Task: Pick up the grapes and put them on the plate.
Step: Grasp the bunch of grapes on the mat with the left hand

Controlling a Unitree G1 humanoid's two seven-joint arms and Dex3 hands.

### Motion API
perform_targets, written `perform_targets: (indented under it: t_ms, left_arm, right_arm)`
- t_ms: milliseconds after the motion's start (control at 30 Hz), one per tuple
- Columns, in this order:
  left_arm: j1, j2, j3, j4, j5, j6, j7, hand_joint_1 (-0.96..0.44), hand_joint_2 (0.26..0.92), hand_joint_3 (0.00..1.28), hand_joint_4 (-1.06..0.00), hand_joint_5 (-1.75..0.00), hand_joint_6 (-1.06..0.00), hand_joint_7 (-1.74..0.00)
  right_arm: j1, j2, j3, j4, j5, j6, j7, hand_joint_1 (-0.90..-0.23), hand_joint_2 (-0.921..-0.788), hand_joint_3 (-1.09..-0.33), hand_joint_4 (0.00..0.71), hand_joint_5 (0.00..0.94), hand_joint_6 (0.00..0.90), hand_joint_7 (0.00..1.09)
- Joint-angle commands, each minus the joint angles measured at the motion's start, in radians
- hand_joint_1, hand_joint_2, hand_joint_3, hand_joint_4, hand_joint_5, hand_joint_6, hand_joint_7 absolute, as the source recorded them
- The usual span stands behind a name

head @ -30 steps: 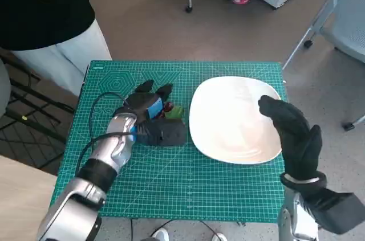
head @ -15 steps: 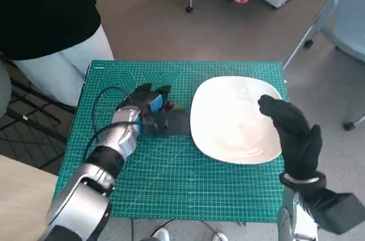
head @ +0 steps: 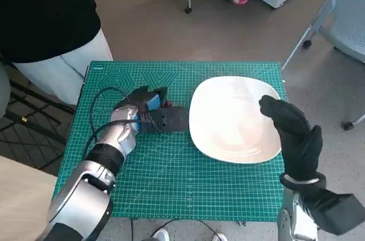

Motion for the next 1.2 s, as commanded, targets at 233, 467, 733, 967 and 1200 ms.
perform_targets:
  t_ms: [233, 467, 733, 967, 1200]
  left_arm:
    - [0.011, -0.02, -0.032, 0.05, -0.003, 0.0, -0.01, -0.3, 0.767, 0.01, 0.0, 0.0, -0.17, -0.02]
    - [0.0, -0.02, -0.043, 0.062, -0.003, 0.0, -0.027, -0.29, 0.779, 0.01, 0.0, 0.0, -0.22, -0.03]
    - [-0.008, -0.019, -0.051, 0.076, -0.002, -0.004, -0.034, -0.28, 0.793, 0.01, -0.01, 0.0, -0.24, -0.03]
    - [-0.004, -0.014, -0.06, 0.077, 0.007, -0.027, 0.015, 0.02, 0.894, 0.2, -0.38, -0.1, -0.46, -0.06]
    - [0.006, -0.011, -0.092, 0.075, 0.027, -0.046, 0.086, 0.19, 0.919, 0.31, -0.42, -1.34, -0.65, -0.52]
  right_arm:
    - [0.009, 0.004, 0.001, 0.023, 0.001, 0.006, 0.0, -0.623, -0.921, -0.871, 0.512, 0.008, 0.149, 0.51]
    - [0.002, 0.001, 0.002, 0.031, 0.006, 0.003, 0.009, -0.624, -0.921, -0.87, 0.512, 0.007, 0.15, 0.51]
    - [-0.001, 0.0, 0.002, 0.035, 0.01, 0.001, 0.015, -0.624, -0.921, -0.869, 0.514, 0.007, 0.151, 0.51]
    - [-0.005, 0.001, 0.001, 0.042, 0.012, -0.005, 0.018, -0.624, -0.921, -0.868, 0.514, 0.007, 0.156, 0.52]
    - [-0.009, -0.002, -0.003, 0.05, 0.01, -0.012, 0.016, -0.624, -0.921, -0.869, 0.515, 0.007, 0.16, 0.52]
